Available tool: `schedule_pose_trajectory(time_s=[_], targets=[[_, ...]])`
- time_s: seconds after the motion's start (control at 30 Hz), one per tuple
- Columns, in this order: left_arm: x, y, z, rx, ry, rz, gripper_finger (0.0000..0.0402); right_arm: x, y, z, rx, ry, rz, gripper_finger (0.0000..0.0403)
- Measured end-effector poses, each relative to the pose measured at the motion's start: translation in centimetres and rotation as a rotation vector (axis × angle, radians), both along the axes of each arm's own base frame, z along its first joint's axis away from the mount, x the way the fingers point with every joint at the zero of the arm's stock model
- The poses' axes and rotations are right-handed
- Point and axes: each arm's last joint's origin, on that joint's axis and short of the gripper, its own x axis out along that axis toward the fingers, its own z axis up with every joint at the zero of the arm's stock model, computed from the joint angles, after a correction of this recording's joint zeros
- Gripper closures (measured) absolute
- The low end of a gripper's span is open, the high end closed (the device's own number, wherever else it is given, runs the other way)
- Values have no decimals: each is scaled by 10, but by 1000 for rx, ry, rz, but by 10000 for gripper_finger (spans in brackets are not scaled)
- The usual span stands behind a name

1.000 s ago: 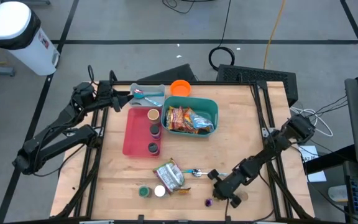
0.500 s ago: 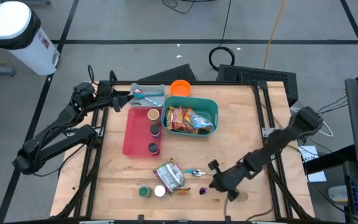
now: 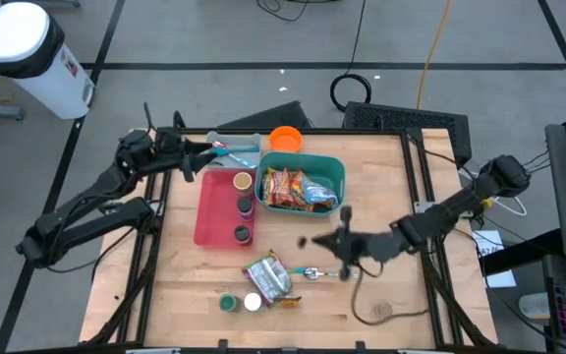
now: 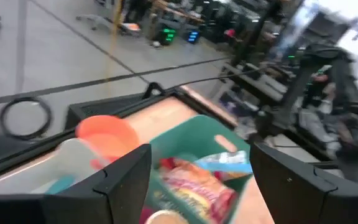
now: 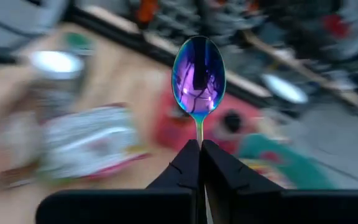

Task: Pick & Place Food Item
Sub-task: Put the violet spoon into the gray bin

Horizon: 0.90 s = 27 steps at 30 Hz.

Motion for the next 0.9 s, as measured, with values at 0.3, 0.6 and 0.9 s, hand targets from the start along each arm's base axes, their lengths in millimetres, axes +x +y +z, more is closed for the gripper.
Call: schedule_pose_trajectory(time_s=[0.3, 0.6, 0.9], targets=[[45, -13, 21, 275, -224, -280, 121, 28, -70, 2, -205, -55, -481, 403], [103, -19, 2, 483, -223, -155, 121, 38, -107, -4, -390, 37, -596, 403], [174, -20, 3, 466, -30, -232, 121, 42, -119, 1, -415, 5, -563, 403]])
